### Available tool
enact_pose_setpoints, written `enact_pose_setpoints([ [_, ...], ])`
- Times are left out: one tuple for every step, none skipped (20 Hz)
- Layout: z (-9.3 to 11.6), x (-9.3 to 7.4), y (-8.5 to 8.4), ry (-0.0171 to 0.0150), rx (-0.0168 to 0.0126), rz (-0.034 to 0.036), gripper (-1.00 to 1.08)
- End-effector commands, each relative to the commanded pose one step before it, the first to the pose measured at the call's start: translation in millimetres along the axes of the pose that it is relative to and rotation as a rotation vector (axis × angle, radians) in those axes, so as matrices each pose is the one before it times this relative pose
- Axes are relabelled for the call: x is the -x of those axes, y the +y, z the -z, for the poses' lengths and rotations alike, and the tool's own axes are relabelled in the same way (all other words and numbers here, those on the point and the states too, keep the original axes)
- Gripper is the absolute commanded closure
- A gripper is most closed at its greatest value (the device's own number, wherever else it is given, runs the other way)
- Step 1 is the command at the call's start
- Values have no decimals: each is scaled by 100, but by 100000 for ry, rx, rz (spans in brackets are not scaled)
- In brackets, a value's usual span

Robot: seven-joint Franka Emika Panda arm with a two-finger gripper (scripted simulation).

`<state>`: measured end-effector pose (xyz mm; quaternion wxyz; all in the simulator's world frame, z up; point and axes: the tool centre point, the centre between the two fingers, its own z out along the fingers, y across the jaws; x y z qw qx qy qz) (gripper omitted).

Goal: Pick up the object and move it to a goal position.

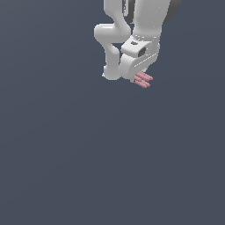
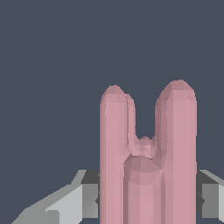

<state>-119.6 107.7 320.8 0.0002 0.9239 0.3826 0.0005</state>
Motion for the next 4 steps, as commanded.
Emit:
enact_pose_setpoints([
  [621, 48, -255, -64, -90, -112, 108],
  [126, -5, -52, 0, 0, 0, 108],
  [75, -4, -31, 0, 0, 0, 108],
  [25, -1, -10, 0, 0, 0, 108],
])
